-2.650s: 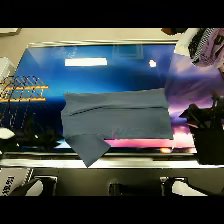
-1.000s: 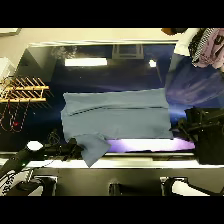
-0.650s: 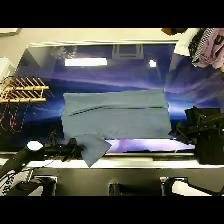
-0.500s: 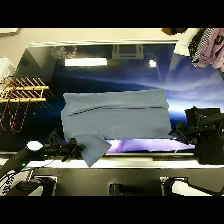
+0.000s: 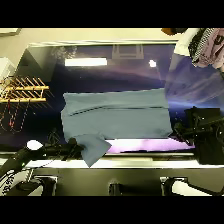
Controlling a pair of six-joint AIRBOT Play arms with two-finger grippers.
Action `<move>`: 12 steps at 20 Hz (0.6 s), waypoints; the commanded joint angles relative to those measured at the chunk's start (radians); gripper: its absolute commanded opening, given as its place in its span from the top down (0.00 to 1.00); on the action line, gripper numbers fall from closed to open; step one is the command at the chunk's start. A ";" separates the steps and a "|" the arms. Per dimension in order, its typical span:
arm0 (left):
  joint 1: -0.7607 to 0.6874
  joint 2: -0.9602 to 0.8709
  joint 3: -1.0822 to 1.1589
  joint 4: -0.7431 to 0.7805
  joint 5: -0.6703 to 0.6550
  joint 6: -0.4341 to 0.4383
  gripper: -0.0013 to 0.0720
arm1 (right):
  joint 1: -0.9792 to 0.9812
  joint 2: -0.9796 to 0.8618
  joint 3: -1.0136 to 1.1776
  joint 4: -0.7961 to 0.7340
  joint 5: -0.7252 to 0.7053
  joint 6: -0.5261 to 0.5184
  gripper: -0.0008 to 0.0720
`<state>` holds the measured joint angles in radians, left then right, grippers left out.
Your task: Fold the clothes and pants, and hang the long-sleeved shirts on hangers.
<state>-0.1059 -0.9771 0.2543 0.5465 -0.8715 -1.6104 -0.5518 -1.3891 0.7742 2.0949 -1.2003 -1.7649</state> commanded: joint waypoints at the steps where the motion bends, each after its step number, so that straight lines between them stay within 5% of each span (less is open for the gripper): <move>1: 0.059 0.022 0.039 0.080 -0.092 0.012 0.97 | 0.001 0.021 -0.003 0.011 0.006 0.007 0.96; 6: 0.244 0.189 0.150 0.402 -0.384 -0.105 0.97 | 0.001 0.211 -0.003 -0.068 -0.090 0.092 0.96; 12: 0.297 0.359 0.237 0.482 -0.605 -0.100 0.97 | 0.010 0.457 -0.003 -0.092 -0.256 0.105 0.96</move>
<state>0.1677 -0.6834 0.4522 0.9676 -1.3655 -1.7042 -0.5491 -1.0325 0.7708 2.0129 -1.3952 -1.6741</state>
